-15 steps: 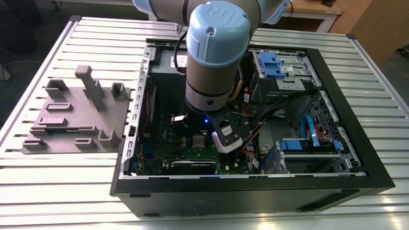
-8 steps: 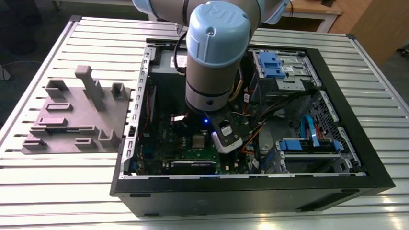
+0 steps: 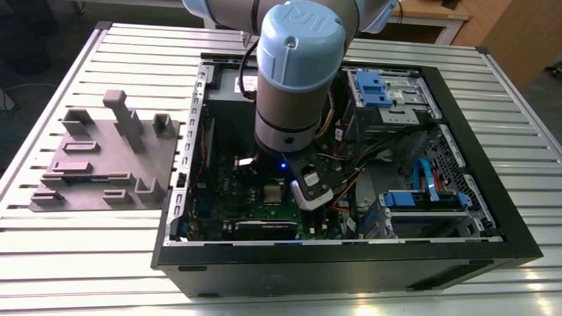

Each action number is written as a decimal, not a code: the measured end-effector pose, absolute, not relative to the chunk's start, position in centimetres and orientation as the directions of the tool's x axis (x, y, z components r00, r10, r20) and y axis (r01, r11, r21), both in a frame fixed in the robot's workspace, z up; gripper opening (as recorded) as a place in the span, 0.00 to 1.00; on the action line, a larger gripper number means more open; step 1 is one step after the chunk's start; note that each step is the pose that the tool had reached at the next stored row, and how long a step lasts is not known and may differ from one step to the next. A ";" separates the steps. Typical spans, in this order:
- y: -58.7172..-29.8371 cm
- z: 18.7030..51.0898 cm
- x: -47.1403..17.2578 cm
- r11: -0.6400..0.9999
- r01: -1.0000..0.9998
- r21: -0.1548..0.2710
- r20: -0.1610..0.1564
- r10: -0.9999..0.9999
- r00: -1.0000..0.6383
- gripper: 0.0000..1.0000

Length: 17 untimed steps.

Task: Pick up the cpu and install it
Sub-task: 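Place the cpu into insertion slot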

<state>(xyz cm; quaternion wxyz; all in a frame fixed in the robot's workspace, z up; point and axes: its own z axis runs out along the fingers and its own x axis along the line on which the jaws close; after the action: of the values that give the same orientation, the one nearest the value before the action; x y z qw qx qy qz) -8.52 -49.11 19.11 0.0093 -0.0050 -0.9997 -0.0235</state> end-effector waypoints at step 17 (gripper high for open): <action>-49.1 19.4 -8.1 0.999 0.011 0.047 0.032 0.010 -0.999 0.49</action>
<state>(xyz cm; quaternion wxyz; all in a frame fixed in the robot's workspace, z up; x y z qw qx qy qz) -8.12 -49.13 19.39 0.0161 -0.0052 -0.9996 -0.0237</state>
